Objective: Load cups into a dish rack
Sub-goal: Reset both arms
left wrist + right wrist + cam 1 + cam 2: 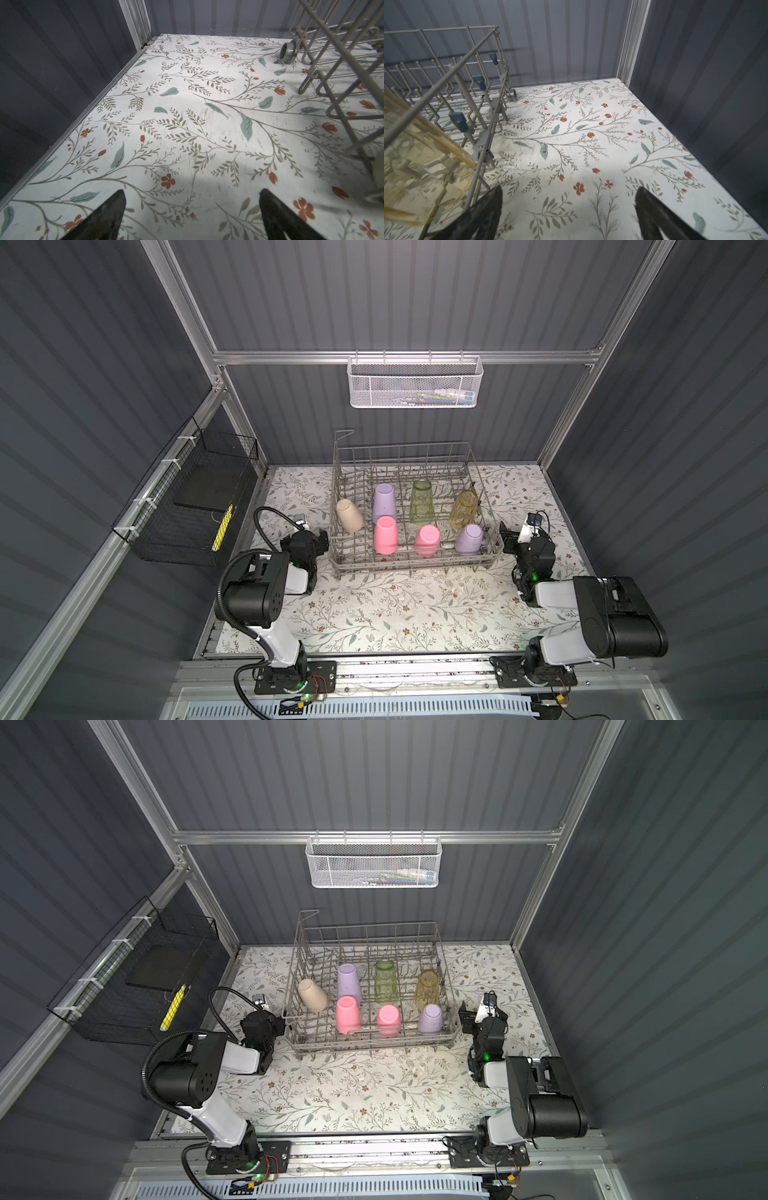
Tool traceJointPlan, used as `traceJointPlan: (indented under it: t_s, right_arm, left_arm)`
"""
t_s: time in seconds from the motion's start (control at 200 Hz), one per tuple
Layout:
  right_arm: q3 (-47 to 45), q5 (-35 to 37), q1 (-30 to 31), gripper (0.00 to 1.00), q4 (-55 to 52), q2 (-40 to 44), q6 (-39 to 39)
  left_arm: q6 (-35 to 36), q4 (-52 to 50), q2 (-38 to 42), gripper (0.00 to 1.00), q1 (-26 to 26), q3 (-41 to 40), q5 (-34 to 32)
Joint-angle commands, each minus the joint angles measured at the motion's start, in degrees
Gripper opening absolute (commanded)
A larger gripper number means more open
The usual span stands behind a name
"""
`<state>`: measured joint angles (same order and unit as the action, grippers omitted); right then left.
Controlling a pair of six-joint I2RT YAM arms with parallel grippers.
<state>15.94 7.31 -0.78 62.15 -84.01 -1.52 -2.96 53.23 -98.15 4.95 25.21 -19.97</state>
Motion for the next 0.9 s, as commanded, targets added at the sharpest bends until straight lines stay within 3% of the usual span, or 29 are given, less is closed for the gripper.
traceJointPlan:
  t_s: [0.0,0.5,0.896]
  right_arm:
    - [-0.12,1.33,0.23,0.99,-0.31,0.2,-0.64]
    - [2.34,-2.69,-1.37,0.99,-5.41,0.2,-1.51]
    - [1.35,-1.6,-0.63,0.99,-3.44,0.3,-0.77]
  left_arm:
    - [1.05,1.08,-0.2,1.0,0.23,0.69,-1.14]
    - [1.05,1.08,-0.15,1.0,0.37,0.72,-1.14]
    - [1.09,1.08,-0.2,1.0,0.32,0.74,-1.24]
